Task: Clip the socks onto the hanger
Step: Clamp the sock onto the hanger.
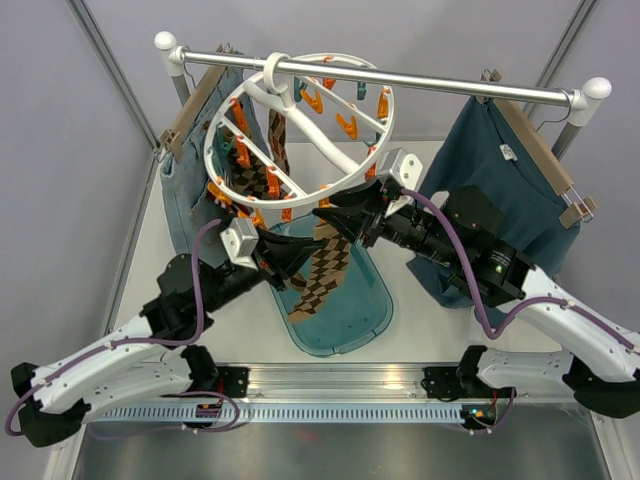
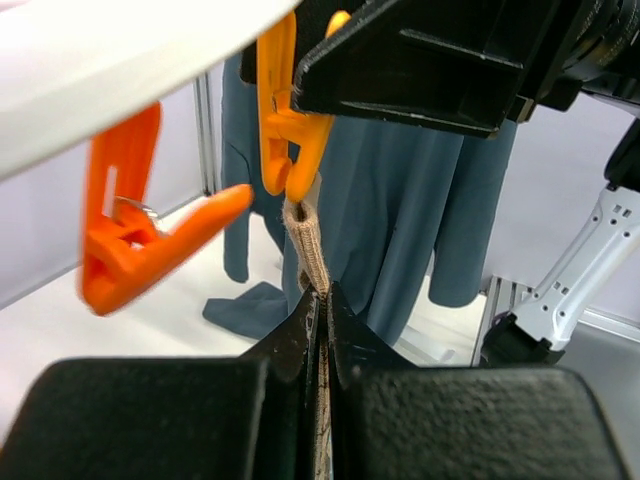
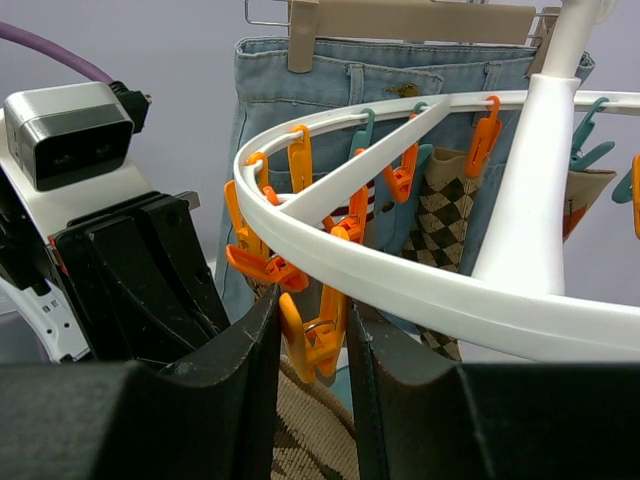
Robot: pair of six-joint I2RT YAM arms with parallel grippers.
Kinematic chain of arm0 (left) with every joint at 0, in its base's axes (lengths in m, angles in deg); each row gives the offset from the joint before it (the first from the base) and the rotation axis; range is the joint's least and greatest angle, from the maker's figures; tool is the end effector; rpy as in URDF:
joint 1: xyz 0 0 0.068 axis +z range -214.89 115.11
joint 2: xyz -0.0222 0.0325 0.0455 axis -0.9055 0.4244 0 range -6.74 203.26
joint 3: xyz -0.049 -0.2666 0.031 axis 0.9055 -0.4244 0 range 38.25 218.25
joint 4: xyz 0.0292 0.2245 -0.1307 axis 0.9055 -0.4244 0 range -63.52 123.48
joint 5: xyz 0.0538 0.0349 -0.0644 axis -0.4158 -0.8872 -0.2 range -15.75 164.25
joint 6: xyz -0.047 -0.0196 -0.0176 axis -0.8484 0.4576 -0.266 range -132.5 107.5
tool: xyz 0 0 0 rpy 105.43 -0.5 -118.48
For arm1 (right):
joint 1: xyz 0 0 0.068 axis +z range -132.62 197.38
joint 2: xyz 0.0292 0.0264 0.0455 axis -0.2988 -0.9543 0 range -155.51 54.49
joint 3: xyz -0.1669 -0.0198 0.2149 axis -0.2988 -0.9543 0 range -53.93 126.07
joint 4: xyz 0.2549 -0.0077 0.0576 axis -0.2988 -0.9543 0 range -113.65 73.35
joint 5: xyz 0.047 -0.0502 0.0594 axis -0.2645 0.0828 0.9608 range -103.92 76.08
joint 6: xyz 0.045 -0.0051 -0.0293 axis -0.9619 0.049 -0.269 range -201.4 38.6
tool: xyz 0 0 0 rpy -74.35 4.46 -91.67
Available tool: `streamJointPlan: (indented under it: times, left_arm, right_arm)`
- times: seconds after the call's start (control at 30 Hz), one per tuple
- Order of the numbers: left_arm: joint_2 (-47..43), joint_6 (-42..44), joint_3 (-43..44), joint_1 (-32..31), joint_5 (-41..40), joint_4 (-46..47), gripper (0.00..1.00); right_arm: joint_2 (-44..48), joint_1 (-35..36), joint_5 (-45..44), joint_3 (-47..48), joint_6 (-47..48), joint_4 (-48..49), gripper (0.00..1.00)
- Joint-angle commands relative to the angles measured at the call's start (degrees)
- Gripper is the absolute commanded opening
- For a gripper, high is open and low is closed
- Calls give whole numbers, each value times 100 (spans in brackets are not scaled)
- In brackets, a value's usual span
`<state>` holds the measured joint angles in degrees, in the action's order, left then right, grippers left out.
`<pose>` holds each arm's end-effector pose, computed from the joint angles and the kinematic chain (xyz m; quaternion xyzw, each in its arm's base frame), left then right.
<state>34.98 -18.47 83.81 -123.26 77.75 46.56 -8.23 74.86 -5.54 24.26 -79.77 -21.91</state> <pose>0.0863 -0.1442 0.3974 0.2847 0.5231 -0.4431 0.6701 0.1174 0.1939 0.4907 -0.3643 0.5288 0.3998 0.6541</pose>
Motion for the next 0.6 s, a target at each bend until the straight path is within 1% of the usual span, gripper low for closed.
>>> streamJointPlan:
  times: [0.0,0.57]
  left_arm:
    - [-6,272,199,-17,-192,379,2]
    - [188,360,383,1,-272,441,2]
  right_arm:
    - [111,1,330,214,-84,-81,0]
    - [111,1,506,249,-93,-151,0]
